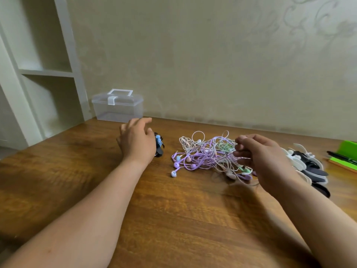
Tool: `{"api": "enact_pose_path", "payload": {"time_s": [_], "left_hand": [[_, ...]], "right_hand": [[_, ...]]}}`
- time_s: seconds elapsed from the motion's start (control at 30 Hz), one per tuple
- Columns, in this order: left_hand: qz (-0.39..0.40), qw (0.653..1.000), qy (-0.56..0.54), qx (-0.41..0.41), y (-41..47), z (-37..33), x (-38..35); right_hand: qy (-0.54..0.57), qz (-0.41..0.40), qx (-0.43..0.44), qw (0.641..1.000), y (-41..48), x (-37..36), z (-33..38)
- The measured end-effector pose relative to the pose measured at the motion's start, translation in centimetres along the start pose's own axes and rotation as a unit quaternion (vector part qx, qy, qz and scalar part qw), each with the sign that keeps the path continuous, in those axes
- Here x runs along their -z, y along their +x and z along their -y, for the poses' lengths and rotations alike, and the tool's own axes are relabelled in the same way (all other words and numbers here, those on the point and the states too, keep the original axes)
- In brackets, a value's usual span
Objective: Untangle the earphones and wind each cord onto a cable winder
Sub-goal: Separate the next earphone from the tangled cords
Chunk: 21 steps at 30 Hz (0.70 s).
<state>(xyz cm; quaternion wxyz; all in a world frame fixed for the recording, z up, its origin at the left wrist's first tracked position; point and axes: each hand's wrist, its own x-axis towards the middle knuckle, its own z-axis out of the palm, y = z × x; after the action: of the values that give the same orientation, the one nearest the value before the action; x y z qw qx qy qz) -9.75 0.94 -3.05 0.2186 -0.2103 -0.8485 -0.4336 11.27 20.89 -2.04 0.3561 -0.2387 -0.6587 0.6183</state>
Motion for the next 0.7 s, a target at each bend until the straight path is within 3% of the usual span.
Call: {"api": "enact_pose_path", "payload": {"time_s": [0.1,0.2,0.33,0.4,0.57,0.7], "left_hand": [[0.0,0.997,-0.047,-0.066,-1.2,-1.6,-0.5],[0.052,0.98,-0.14,-0.129,-3.1,-4.0,-2.0],[0.187,0.958,-0.18,-0.122,-4.2,-6.8,-3.7],[0.218,0.955,-0.162,-0.115,-3.4,-7.8,-4.3],[0.207,0.96,-0.174,-0.07,-2.7,-8.4,-5.6],[0.174,0.965,-0.187,-0.063,-2.2,-5.5,-4.8]], "right_hand": [[-0.014,-0.01,0.006,1.0,-0.2,-0.3,0.1],[-0.028,-0.045,0.02,0.998,-0.1,-0.3,0.0],[-0.01,-0.101,0.044,0.994,0.7,-0.3,1.2],[-0.015,-0.103,0.045,0.994,1.6,0.1,2.3],[-0.043,-0.117,0.007,0.992,3.3,1.6,2.7],[-0.074,-0.149,0.047,0.985,2.2,2.3,1.0]]}}
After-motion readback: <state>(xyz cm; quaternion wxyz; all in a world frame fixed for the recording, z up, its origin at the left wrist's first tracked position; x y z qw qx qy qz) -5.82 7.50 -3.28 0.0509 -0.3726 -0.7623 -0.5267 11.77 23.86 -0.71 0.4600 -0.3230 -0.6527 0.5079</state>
